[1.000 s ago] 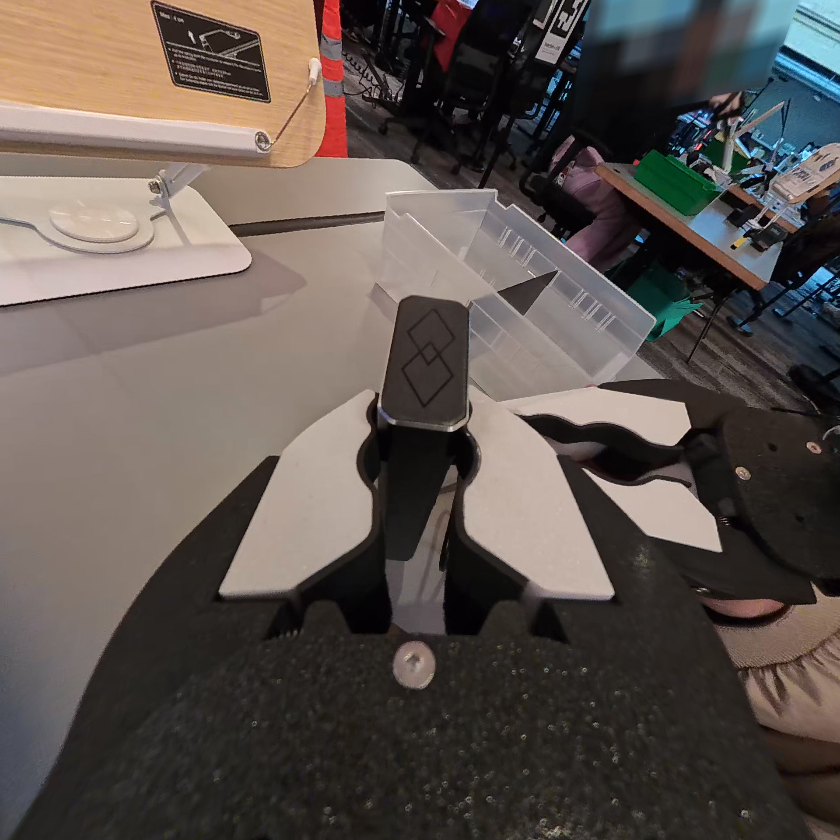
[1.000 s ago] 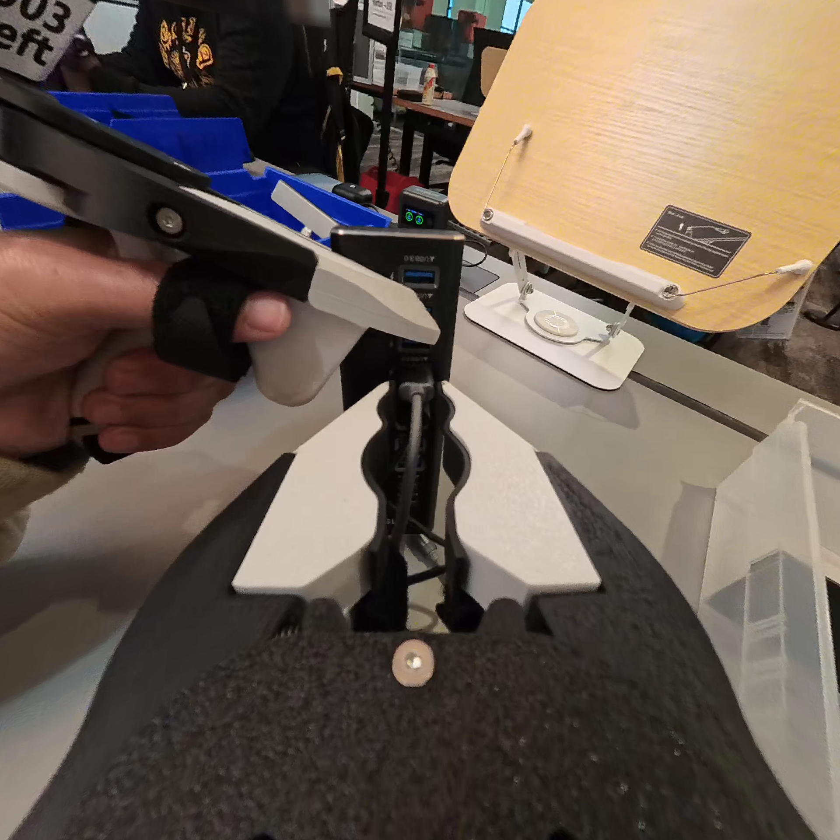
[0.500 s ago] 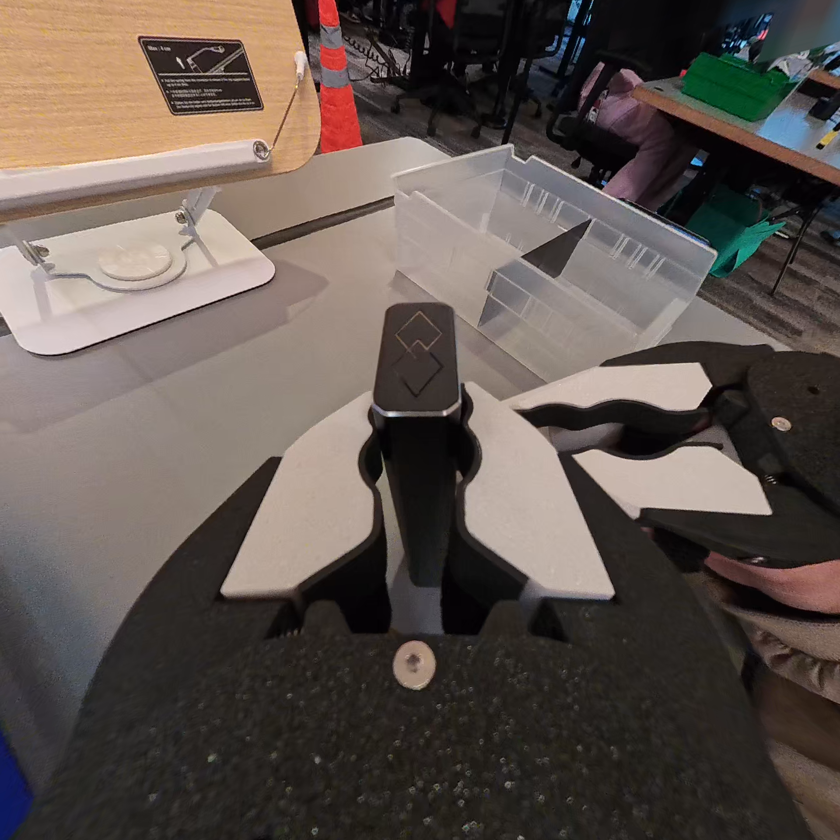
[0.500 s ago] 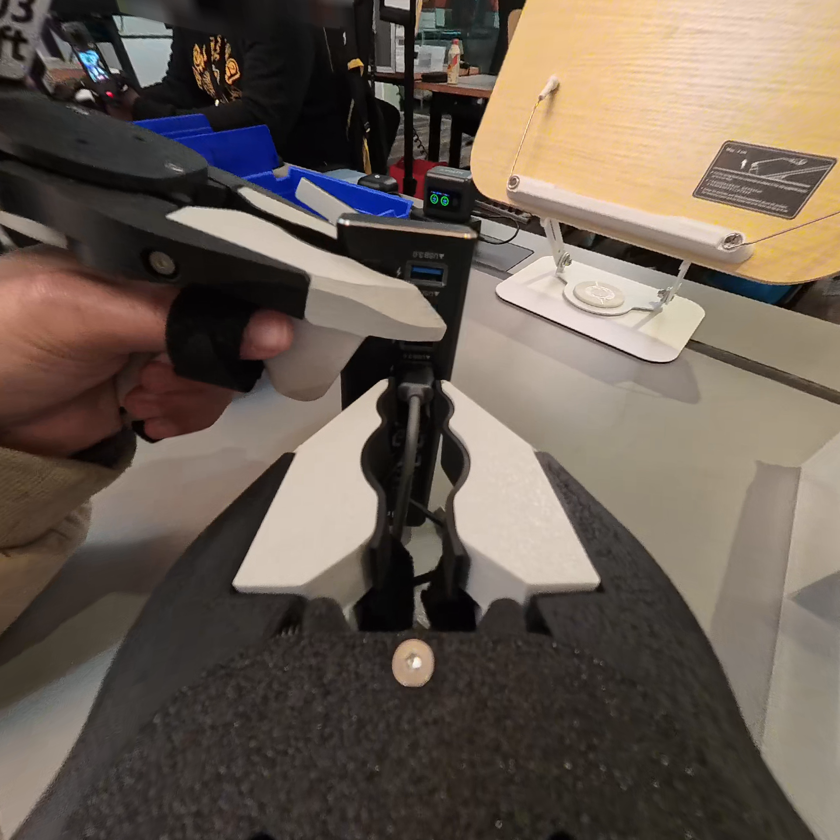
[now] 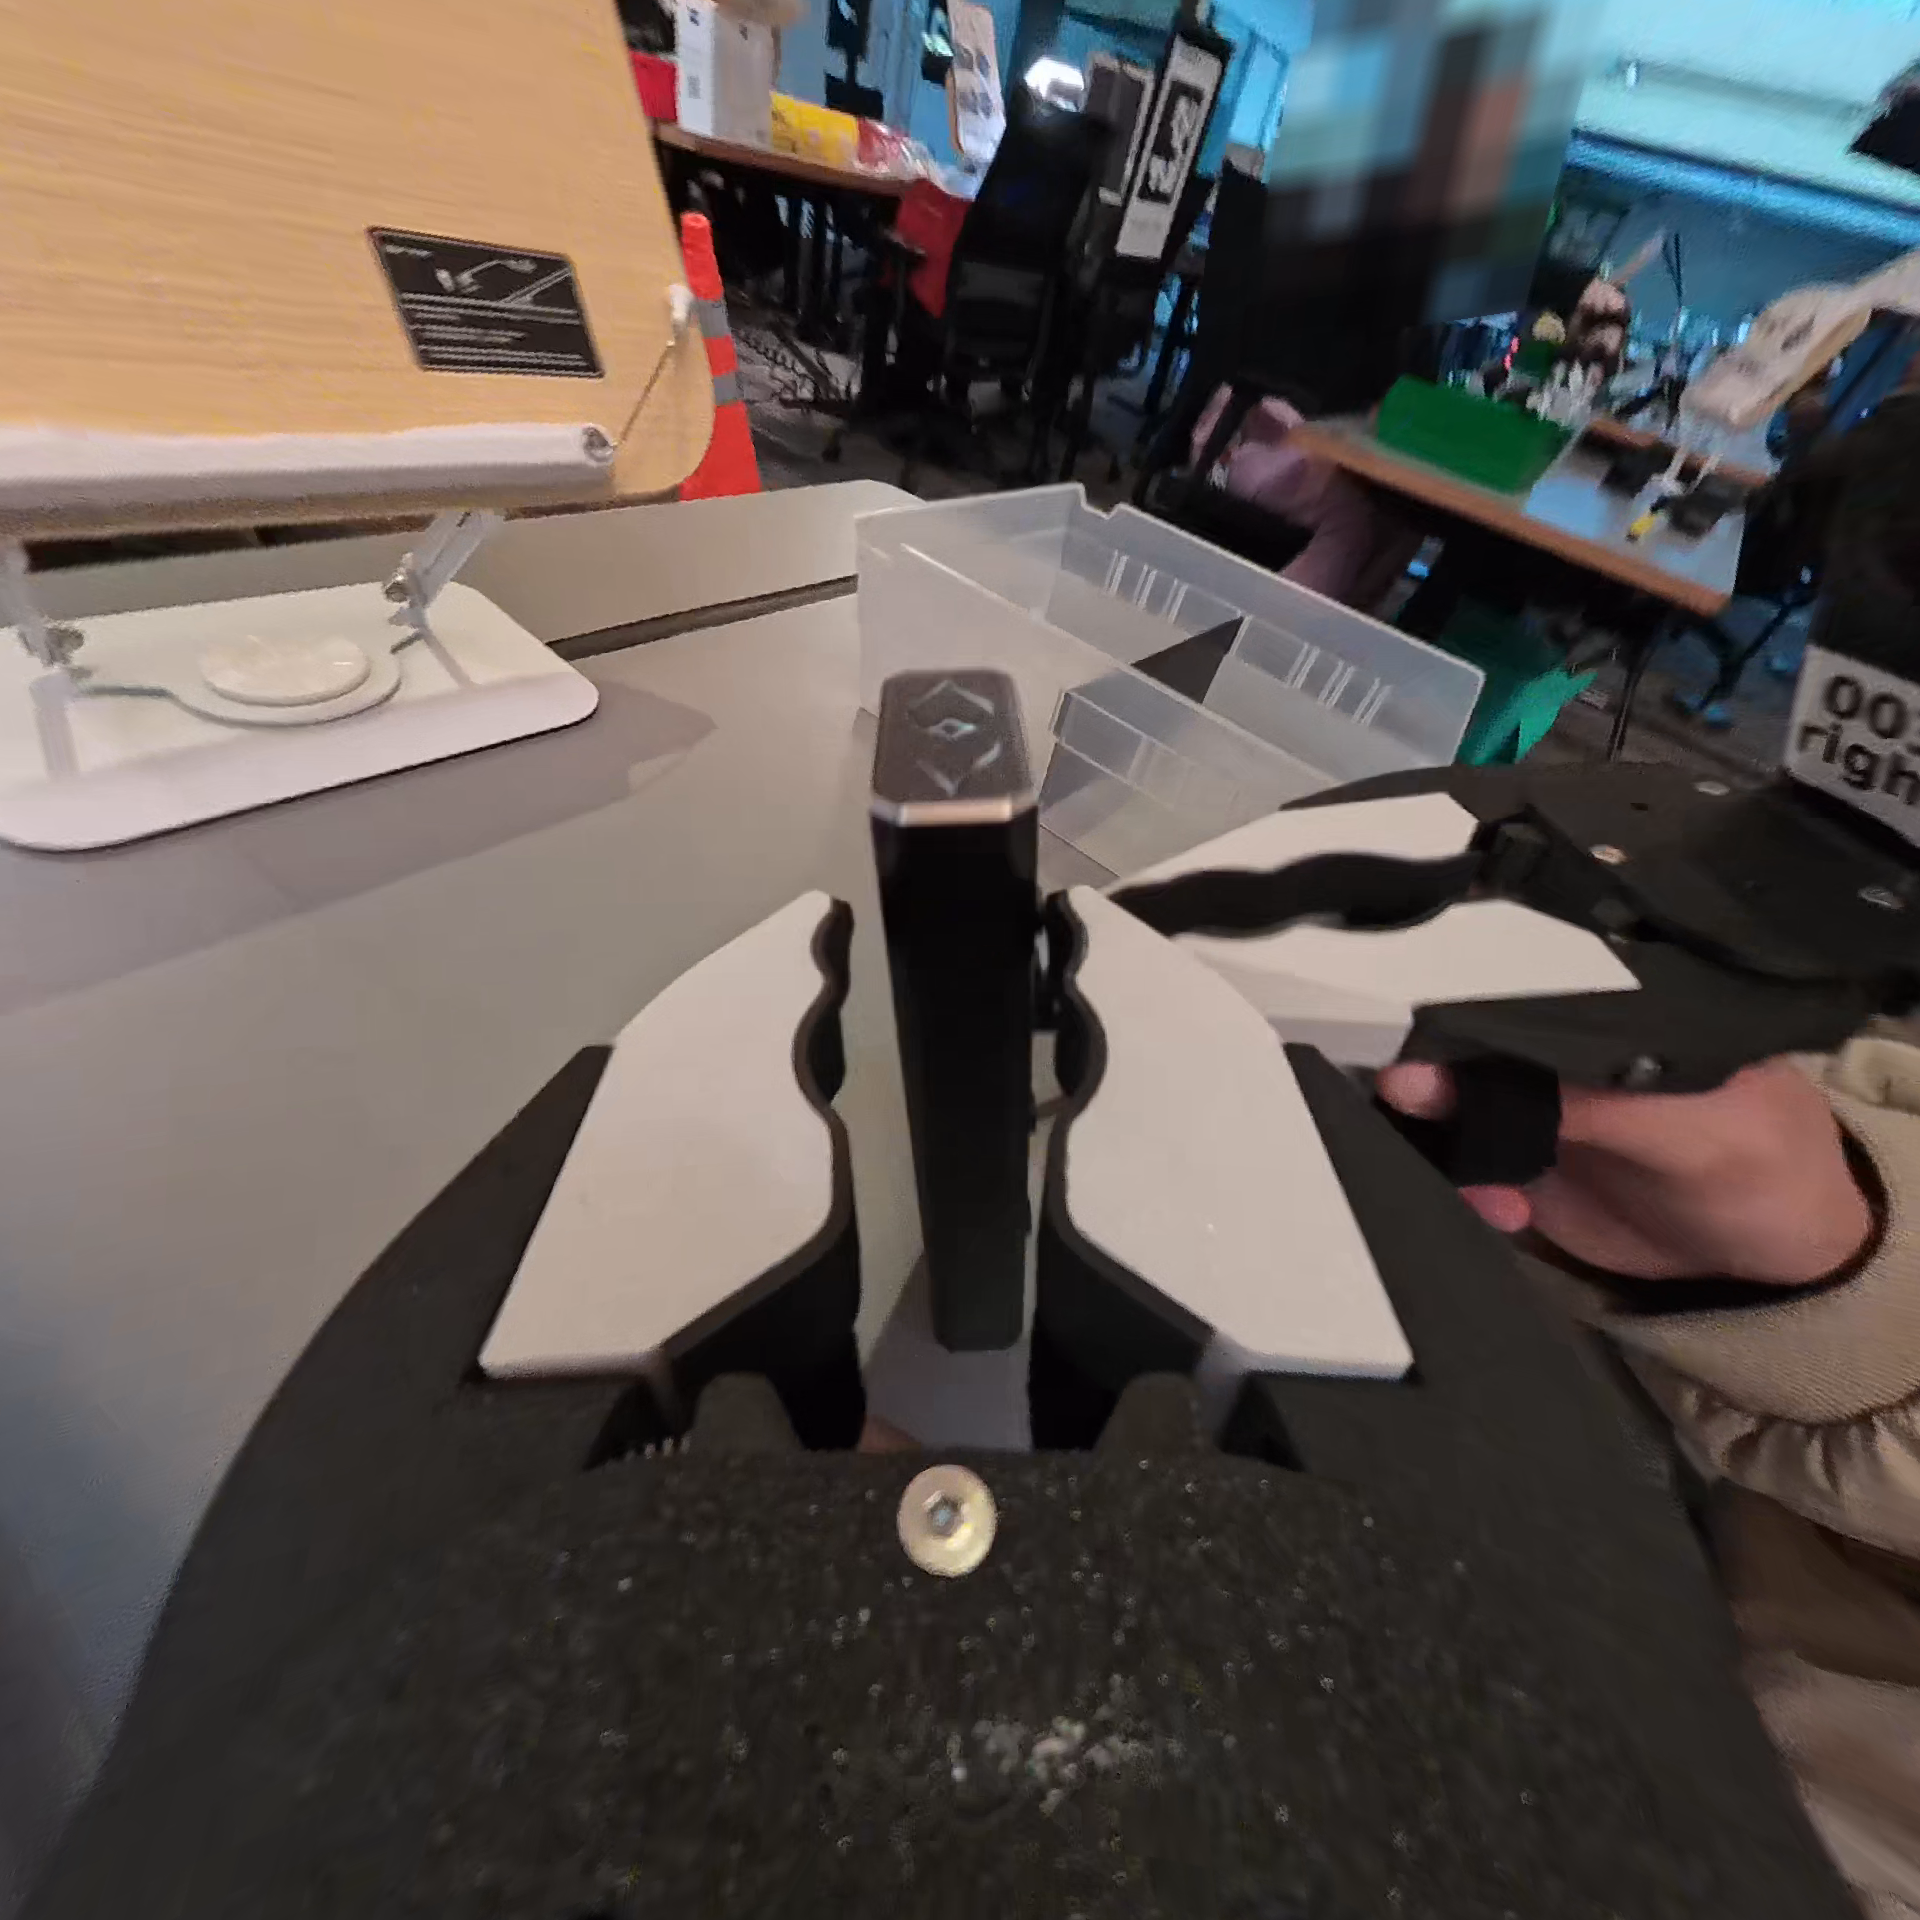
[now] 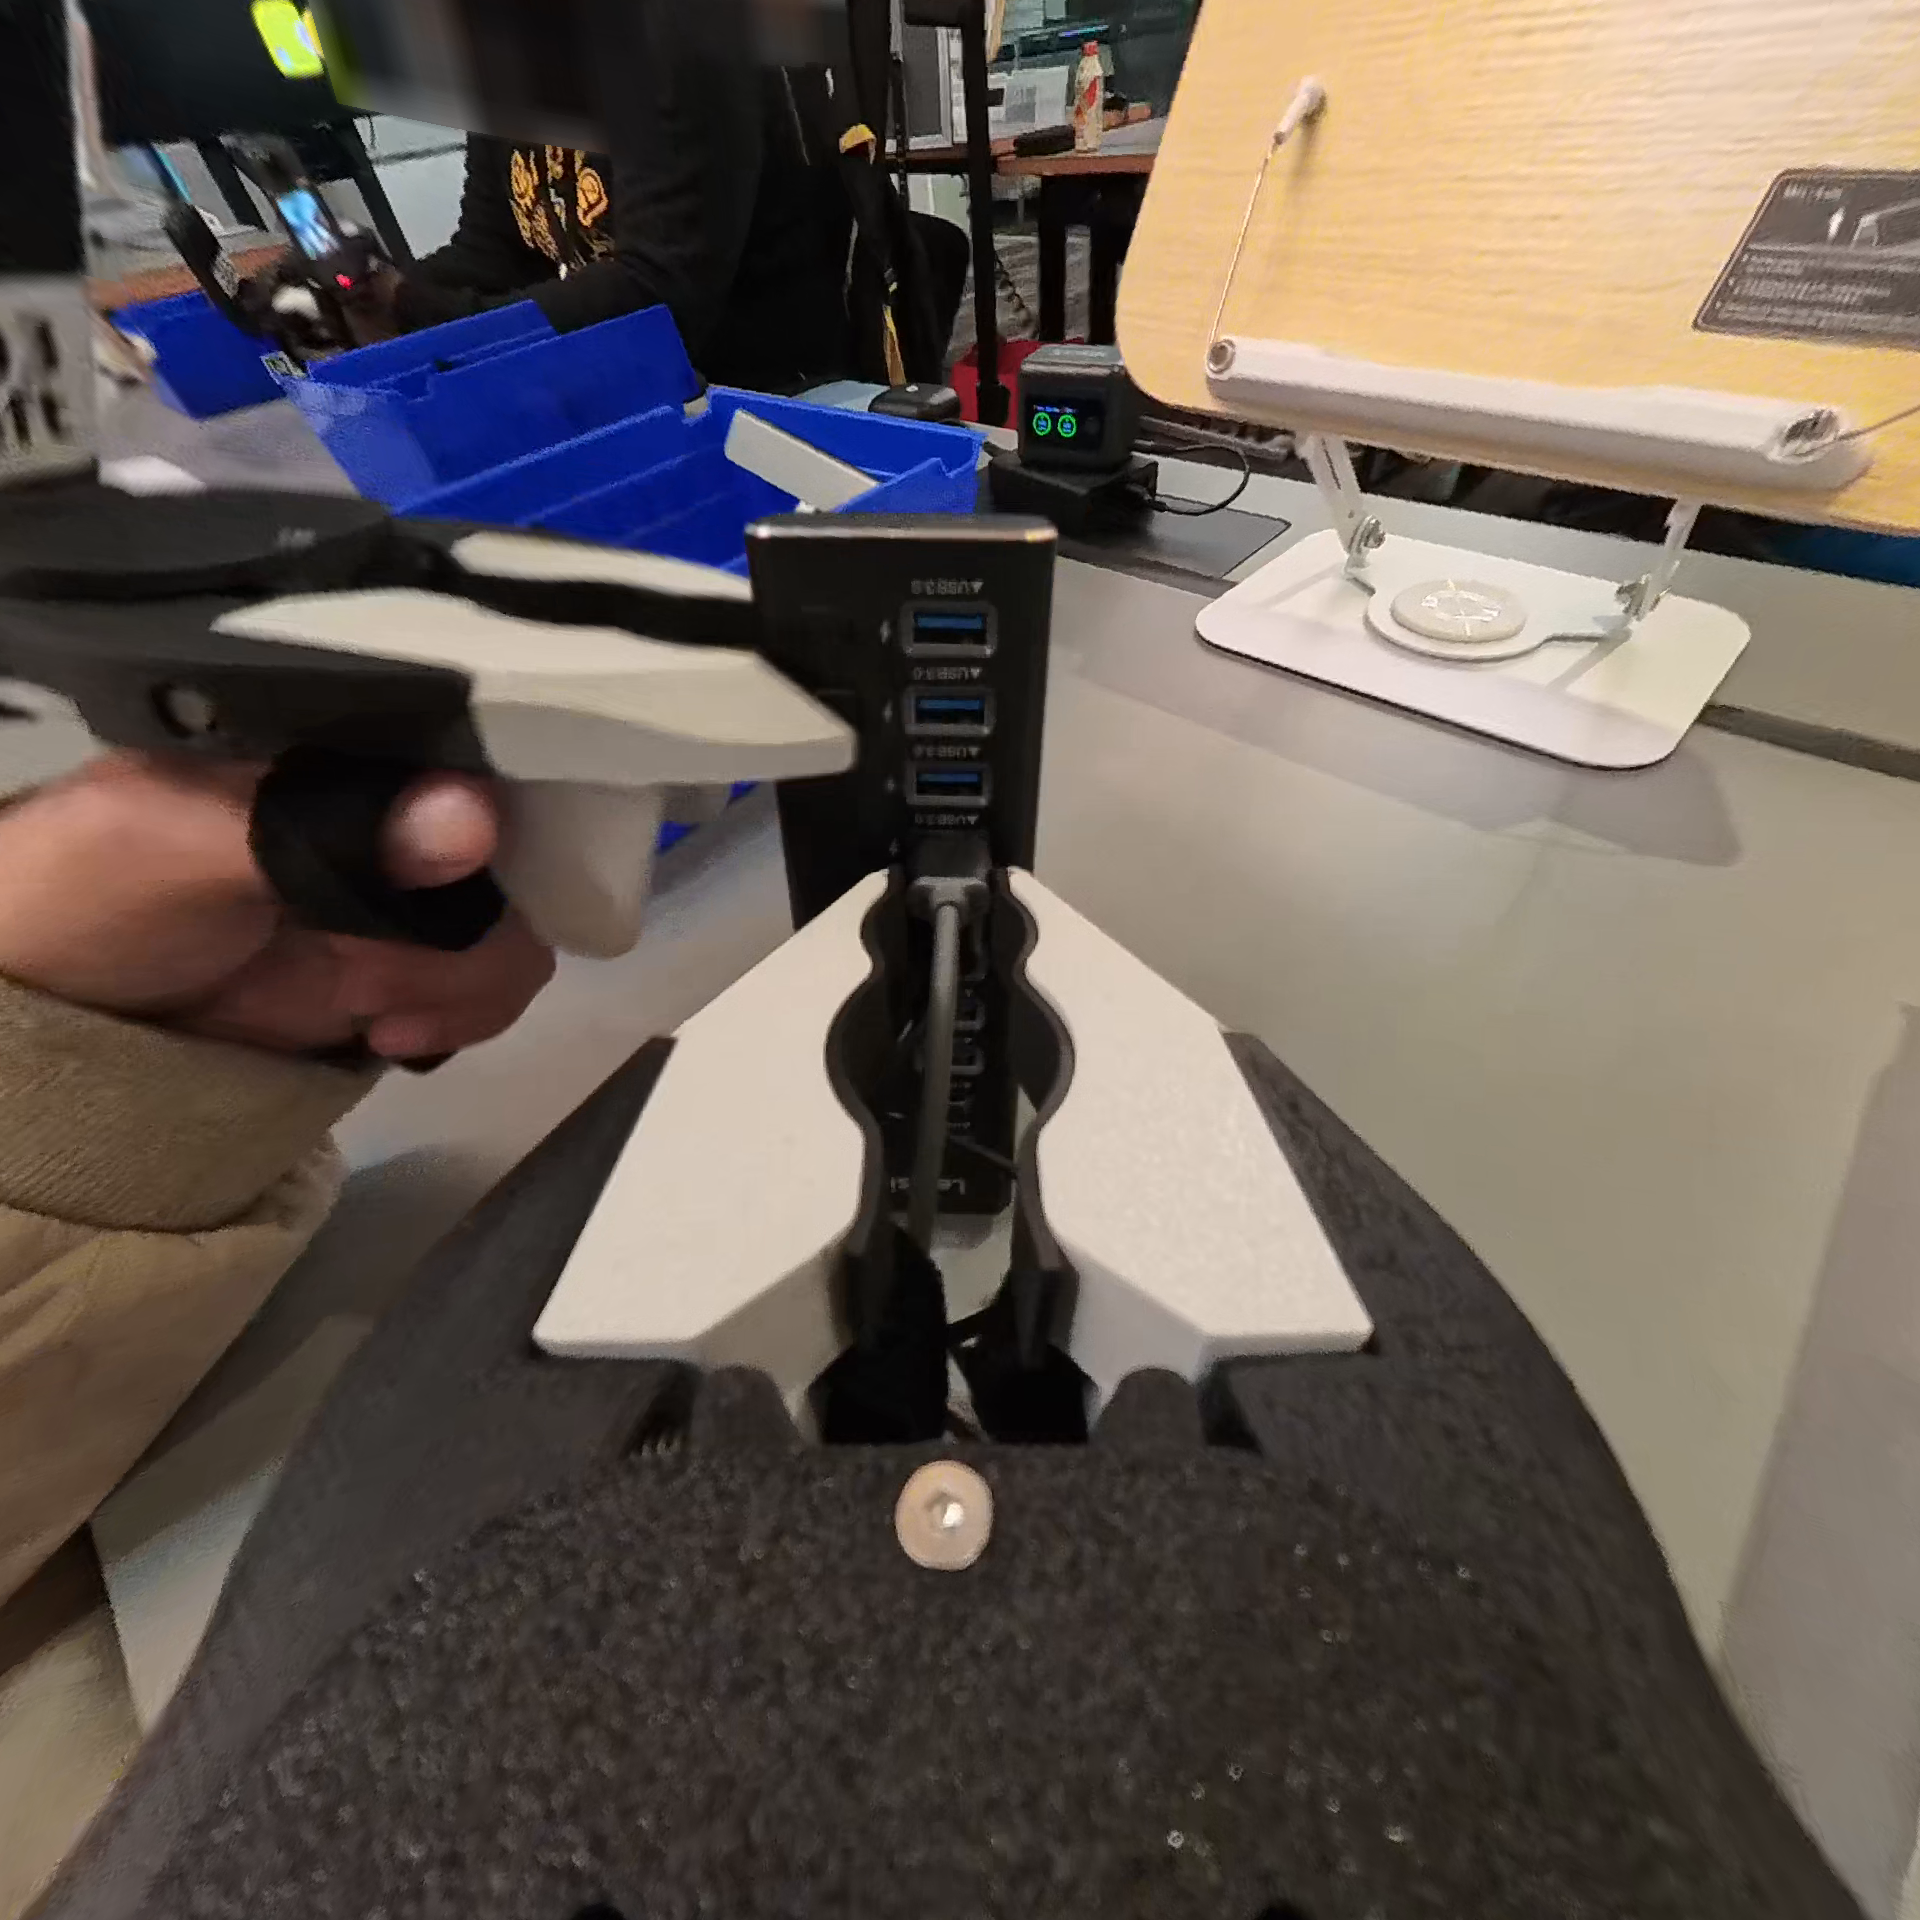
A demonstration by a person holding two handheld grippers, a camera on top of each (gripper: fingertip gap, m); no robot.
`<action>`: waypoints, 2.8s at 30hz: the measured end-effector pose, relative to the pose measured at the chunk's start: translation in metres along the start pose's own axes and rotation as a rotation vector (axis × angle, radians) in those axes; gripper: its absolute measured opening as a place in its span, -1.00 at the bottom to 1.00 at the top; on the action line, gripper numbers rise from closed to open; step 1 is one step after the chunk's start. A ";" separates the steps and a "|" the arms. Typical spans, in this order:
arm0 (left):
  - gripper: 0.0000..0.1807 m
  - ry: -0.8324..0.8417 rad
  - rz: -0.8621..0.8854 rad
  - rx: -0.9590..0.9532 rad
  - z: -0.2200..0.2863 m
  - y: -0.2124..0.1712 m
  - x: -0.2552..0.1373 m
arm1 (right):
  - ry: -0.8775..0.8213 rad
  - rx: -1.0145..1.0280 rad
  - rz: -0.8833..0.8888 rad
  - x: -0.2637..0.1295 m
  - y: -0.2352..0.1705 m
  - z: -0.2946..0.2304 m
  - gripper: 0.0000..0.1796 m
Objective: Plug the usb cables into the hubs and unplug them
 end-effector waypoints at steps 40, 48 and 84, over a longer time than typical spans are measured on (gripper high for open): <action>-0.67 0.466 0.137 0.107 -0.033 0.003 -0.076 | 0.141 -0.022 0.298 -0.095 0.099 0.027 -0.83; -0.67 0.438 0.141 0.074 -0.041 -0.033 -0.109 | 0.181 0.053 -0.252 -0.040 -0.010 0.042 -0.83; -0.67 0.471 0.139 -0.015 -0.073 -0.037 -0.116 | 0.244 0.201 -0.098 -0.056 0.007 0.056 -0.93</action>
Point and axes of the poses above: each gripper's, where its closed fingertips meet, x out along the fingers, y out of its top, z = x × y across the jaws, the point moved 4 cm from there along -x, back along the fingers, and after that the axes turned 7 degrees about -x, right-handed, at the moved point
